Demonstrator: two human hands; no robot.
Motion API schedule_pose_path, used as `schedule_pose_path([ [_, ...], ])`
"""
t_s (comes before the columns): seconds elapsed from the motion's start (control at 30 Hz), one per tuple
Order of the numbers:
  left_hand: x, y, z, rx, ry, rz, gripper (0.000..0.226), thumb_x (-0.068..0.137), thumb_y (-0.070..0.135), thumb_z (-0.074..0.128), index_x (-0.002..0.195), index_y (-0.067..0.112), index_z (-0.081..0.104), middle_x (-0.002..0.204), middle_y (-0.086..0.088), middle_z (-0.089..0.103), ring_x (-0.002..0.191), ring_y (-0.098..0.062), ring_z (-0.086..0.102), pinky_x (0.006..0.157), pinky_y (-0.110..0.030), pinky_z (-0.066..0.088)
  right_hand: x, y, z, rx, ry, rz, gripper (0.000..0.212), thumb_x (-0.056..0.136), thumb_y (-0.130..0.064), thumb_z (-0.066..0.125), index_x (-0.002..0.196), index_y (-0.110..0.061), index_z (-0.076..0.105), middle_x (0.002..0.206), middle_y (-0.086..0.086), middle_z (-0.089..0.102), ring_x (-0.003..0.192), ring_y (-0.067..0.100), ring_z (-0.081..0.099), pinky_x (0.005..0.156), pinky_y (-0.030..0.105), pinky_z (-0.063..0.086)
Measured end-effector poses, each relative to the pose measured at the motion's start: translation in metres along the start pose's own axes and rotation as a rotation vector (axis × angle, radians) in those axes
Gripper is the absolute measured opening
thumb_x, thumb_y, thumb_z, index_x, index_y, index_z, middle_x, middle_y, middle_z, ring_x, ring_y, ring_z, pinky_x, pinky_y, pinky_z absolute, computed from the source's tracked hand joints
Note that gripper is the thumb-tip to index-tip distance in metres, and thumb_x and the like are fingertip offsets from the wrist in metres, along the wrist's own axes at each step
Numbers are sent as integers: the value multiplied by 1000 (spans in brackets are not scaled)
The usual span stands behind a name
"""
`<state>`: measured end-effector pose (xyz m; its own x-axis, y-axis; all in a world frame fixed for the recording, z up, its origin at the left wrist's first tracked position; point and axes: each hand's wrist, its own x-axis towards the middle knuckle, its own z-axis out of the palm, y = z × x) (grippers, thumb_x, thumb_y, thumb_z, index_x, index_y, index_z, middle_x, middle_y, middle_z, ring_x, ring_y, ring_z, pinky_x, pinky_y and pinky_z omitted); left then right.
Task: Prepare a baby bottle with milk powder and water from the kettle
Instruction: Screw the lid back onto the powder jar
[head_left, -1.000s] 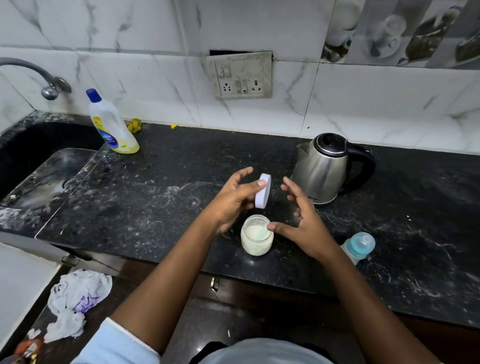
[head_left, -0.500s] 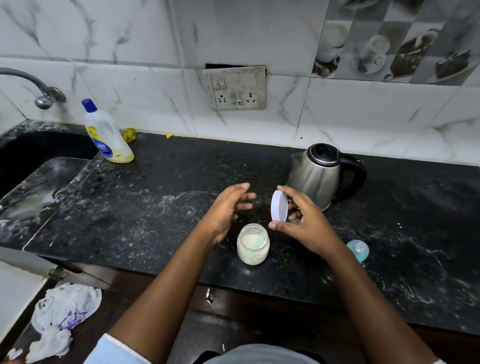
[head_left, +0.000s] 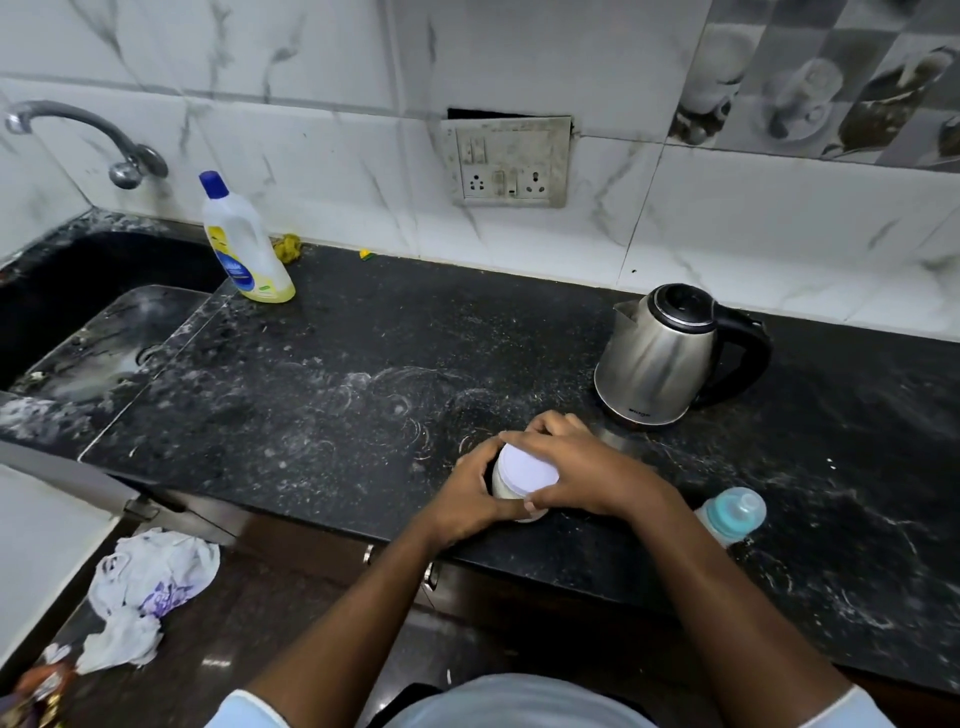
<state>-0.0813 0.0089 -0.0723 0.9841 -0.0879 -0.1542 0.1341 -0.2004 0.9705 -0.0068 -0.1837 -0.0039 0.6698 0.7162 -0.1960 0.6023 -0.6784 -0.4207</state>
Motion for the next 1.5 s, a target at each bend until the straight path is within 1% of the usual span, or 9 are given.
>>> schedule_pose_path([
  [0.27,-2,-6,4,-28,70,33,82,68,17,104,140,27,67,133,2,75,128,-17,69,103,-29,56,6,-6,5,-49,18,89,95,72,-58,85,154,-39,42,118,-9,36,117,15,36,91,32,41],
  [0.53,1,-8,3,54,68,-1,89,67,29,106,145,34,64,142,-7,68,135,-24,64,115,-50,53,-1,-22,10,-228,96,253,89,72,-90,59,126,-19,49,126,8,58,117,30,58,85,42,46],
  [0.7,3,-14,3,73,65,-51,92,63,39,105,145,41,64,142,-14,65,135,-26,64,119,-50,50,-12,-13,-4,-272,67,305,69,85,-89,41,97,-25,62,105,6,74,99,29,68,68,38,38],
  [0.8,3,-15,3,94,59,-60,93,62,42,106,145,43,64,143,-13,65,136,-27,63,121,-50,47,-17,-9,-9,-170,165,244,51,87,-81,52,78,-31,50,90,-5,62,91,22,58,67,37,37],
  [0.87,3,-14,3,95,61,-60,92,62,44,106,144,42,64,141,-12,66,137,-27,62,120,-50,48,-18,-9,-7,5,179,121,35,87,-63,70,107,-36,60,116,-10,56,113,17,49,85,35,43],
  [0.97,3,-12,4,104,64,-57,90,62,45,106,142,41,65,137,-11,68,137,-27,60,119,-49,49,-13,-8,-4,123,-29,31,84,86,-33,79,159,-40,37,163,-10,32,145,14,23,115,32,27],
  [1.13,1,-12,4,84,67,-52,88,61,42,106,141,37,67,140,-12,67,136,-25,62,119,-49,49,-4,-7,1,111,-41,50,83,86,-33,79,159,-33,40,153,-2,41,140,21,33,111,32,33],
  [1.37,0,-10,3,93,57,-55,95,63,40,105,147,43,61,145,-8,64,138,-22,61,120,-48,49,-4,-18,8,-289,140,252,92,74,-93,43,131,-22,54,126,4,55,116,26,52,90,41,44],
  [1.5,0,-10,3,122,47,-65,91,63,41,104,144,45,62,142,-6,67,140,-25,57,122,-51,45,-9,-10,3,2,61,47,91,84,-55,73,161,-45,26,168,-7,24,145,20,25,115,40,32],
])
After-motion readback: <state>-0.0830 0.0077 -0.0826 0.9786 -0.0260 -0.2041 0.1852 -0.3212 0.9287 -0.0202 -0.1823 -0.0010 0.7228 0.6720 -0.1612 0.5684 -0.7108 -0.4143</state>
